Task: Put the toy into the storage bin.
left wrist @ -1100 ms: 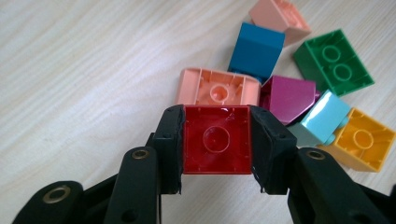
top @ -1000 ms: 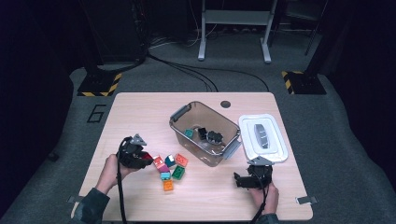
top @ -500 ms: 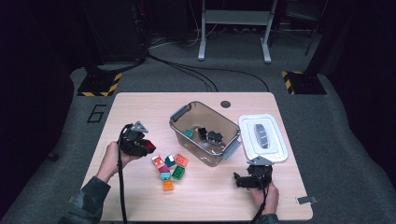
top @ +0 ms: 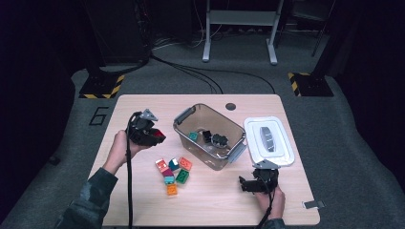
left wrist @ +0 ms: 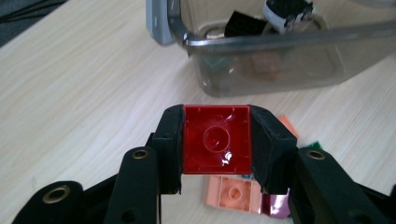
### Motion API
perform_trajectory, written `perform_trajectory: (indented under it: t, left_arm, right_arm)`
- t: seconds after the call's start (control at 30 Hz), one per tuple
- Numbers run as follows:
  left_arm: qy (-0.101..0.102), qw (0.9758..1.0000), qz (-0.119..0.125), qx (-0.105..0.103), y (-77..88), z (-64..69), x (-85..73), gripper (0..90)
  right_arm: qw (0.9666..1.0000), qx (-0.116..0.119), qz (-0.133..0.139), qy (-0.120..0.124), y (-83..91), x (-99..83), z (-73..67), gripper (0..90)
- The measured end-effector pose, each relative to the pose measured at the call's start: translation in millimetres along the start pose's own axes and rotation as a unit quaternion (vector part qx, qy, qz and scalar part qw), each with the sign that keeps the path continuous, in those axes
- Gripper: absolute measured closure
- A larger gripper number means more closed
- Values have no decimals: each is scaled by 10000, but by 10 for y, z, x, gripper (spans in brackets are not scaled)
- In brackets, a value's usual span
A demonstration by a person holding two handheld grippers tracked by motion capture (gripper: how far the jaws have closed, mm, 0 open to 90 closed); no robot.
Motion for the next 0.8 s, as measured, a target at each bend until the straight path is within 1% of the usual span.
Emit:
perform_trajectory:
  t: [0.17,0.23,0.3,0.4,0.43,0.5,0.6,0.67,0.8]
  left_arm:
    - [-13,9999,102,40,13,2,213,589]
    - [6,9999,132,-13,9,16,304,589]
    - [-18,9999,148,1,1,30,360,589]
    - [-125,9998,137,-22,-25,69,469,589]
    - [-118,9998,143,-32,-33,80,494,588]
    - [-137,9998,147,-47,-60,94,554,589]
    - [-104,9998,149,-107,-107,125,643,588]
    - [-114,9998,158,-87,-143,140,690,588]
    - [-99,9998,78,-169,-250,197,754,588]
  right_arm:
    - [10000,6,2,-10,-1,1,0,18]
    - [10000,13,1,-39,1,-2,-4,19]
    - [10000,7,-18,-13,4,-6,2,20]
    - [10000,4,-21,-2,6,-6,4,20]
    - [10000,4,-21,-5,6,-6,4,21]
    - [10000,6,-22,-3,6,-7,4,21]
    - [10000,5,-22,-5,6,-7,4,21]
    - [10000,4,-19,-4,6,-6,4,21]
    - [10000,6,-19,-4,6,-6,4,21]
Point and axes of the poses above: each handheld gripper's, and its own axes: y roughly backward along the jaws, x roughly out of its top, z roughly to its right, the point moved 8 cm from there along -y, roughly forward along the jaws, and after that the axes turned 10 degrees about x, right-handed, at the moved point
